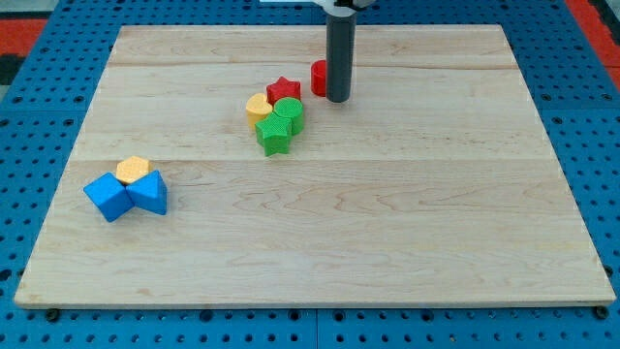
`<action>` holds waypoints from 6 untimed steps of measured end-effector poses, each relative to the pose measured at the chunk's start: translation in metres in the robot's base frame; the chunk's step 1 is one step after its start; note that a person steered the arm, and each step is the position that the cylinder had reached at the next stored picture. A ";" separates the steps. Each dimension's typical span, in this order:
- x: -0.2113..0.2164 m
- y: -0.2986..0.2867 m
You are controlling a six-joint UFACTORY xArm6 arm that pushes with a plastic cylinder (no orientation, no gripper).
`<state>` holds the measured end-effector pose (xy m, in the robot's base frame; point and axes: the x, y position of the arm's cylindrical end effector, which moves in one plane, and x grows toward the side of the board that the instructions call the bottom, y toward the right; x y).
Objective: Slide red circle closer to the yellow heart
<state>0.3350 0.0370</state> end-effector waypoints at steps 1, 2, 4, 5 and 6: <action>-0.026 -0.007; -0.032 -0.046; -0.032 -0.069; -0.033 -0.064; -0.038 -0.032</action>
<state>0.2965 0.0048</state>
